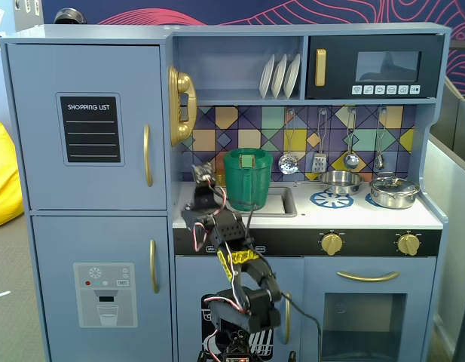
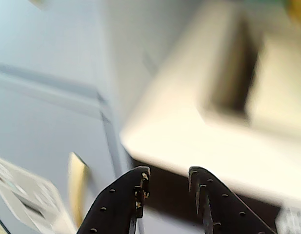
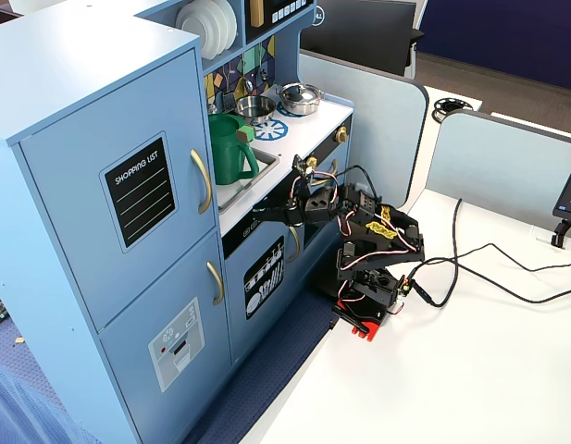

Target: Open the left cabinet door

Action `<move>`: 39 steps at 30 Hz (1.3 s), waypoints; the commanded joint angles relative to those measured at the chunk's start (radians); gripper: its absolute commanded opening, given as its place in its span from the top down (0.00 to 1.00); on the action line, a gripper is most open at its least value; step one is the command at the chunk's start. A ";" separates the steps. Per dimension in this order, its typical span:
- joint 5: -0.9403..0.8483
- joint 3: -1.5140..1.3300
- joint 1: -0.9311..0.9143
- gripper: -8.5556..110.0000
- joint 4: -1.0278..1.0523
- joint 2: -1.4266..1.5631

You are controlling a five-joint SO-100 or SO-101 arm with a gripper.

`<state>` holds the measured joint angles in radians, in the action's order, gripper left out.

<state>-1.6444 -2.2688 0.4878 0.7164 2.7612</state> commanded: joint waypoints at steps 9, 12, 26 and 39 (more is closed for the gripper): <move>-0.153 0.321 0.186 0.91 -0.172 -0.225; -0.166 0.370 0.207 0.91 -0.238 -0.278; -0.120 0.426 0.196 0.79 -0.515 -0.411; -0.117 0.436 0.209 0.79 -0.601 -0.514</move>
<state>-1.7671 -1.8991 0.6888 0.1611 2.2580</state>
